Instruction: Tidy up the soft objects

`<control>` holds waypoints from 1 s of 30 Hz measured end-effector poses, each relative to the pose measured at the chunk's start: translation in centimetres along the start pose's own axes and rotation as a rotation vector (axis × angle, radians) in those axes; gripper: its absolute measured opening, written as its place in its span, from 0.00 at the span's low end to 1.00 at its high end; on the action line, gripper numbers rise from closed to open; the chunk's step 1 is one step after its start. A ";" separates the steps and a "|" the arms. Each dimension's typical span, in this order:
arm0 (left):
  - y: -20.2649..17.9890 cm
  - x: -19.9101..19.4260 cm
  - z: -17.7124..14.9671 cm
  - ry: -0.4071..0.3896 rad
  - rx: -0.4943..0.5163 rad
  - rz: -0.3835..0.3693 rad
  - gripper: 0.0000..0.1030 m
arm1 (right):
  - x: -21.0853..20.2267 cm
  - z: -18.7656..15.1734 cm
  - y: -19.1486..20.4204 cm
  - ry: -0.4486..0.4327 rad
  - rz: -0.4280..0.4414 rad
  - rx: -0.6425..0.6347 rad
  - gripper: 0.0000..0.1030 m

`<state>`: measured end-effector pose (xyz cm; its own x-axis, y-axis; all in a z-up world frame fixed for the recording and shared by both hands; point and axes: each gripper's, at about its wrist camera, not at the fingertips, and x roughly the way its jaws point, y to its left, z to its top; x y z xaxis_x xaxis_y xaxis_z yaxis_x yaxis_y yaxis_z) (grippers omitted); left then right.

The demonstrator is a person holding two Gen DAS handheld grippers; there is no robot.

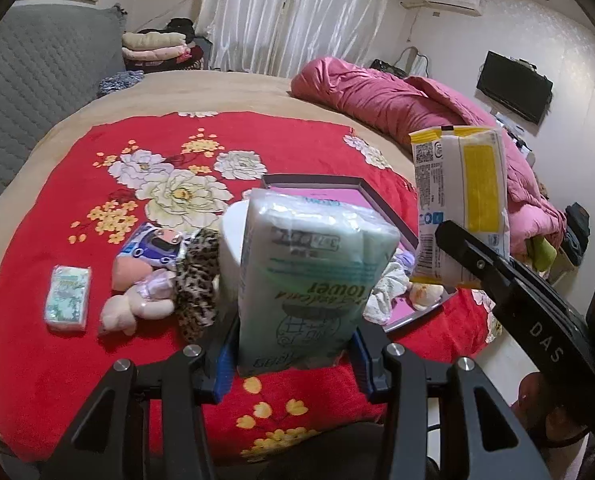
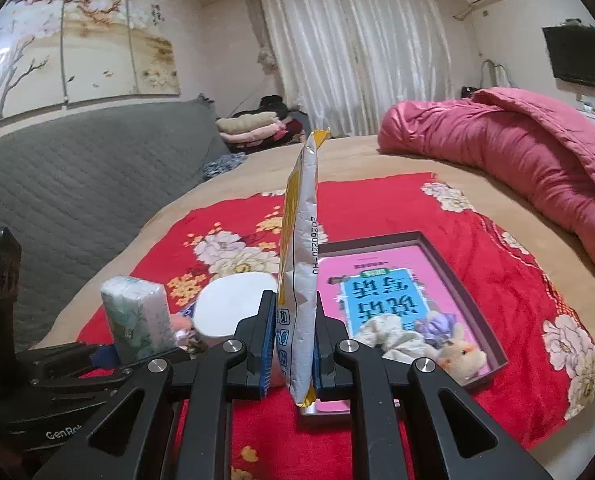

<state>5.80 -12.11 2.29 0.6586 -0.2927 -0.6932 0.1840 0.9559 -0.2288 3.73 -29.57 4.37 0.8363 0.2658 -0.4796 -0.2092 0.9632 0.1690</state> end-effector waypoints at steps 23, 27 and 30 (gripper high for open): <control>-6.5 5.0 2.1 0.065 0.091 -0.051 0.46 | -0.7 -0.3 -7.0 -0.021 -0.167 0.087 0.14; -7.9 6.6 2.2 0.087 0.117 -0.055 0.46 | -0.8 -0.3 -8.0 -0.025 -0.198 0.097 0.14; -8.7 8.3 1.9 0.118 0.125 -0.053 0.46 | -0.8 -0.5 -9.0 -0.020 -0.218 0.109 0.14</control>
<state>11.03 -22.83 -0.14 0.5564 -0.3368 -0.7596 0.3105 0.9322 -0.1859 4.66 -38.43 2.85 0.8655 0.0499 -0.4984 0.0328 0.9872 0.1559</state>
